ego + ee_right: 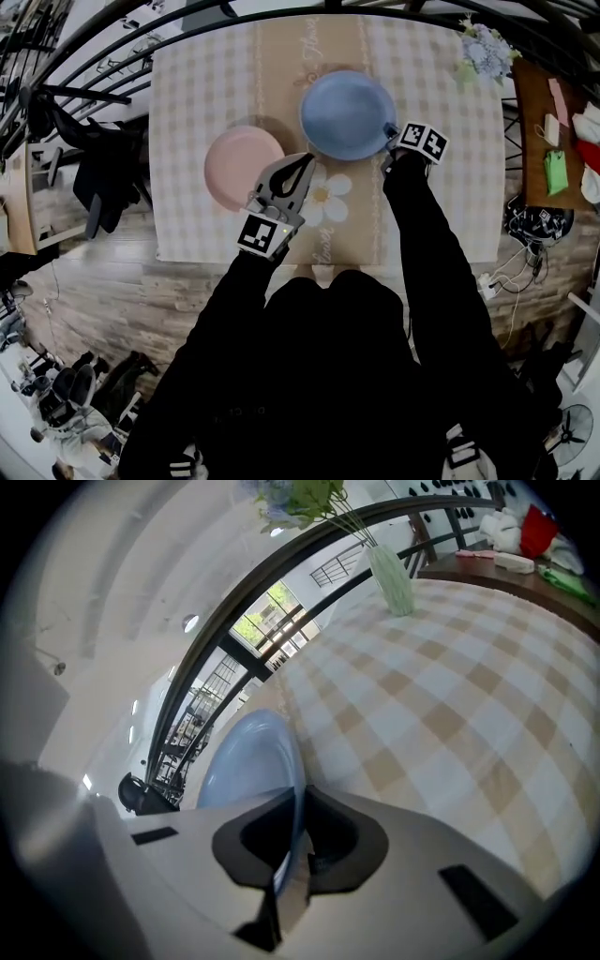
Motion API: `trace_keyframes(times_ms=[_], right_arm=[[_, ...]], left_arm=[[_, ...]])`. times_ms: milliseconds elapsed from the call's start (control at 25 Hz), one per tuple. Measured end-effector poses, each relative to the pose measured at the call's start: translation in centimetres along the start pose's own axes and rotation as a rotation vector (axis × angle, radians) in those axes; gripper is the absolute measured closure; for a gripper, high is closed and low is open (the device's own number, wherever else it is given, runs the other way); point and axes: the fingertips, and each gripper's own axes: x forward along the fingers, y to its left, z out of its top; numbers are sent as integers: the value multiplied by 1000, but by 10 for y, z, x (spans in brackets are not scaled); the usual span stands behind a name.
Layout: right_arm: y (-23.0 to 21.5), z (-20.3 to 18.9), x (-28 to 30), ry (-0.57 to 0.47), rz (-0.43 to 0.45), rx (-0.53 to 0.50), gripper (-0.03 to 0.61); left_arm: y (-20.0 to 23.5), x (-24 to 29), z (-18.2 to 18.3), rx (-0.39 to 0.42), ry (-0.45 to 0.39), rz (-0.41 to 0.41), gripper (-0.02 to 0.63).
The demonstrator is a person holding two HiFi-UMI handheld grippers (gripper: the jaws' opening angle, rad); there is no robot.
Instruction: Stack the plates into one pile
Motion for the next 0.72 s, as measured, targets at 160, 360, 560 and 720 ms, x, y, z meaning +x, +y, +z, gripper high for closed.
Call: trace_keyframes(times_ms=[160,360,560,720], right_arm=[[11,-3,-15,-13,13,24,558],[26,-8,-32,-11,-1,7,557],[46,-16,-48,-7,6,-11,557],[68,-25,-55,-4,38,-18,557]], left_arm=[[-2,-15,4,7,-8,1,594],[-3,-36,11,14,-30,4,594],[-3,-57,15,18,-46,9,592],[1,-76,18,21,-59,26,593]])
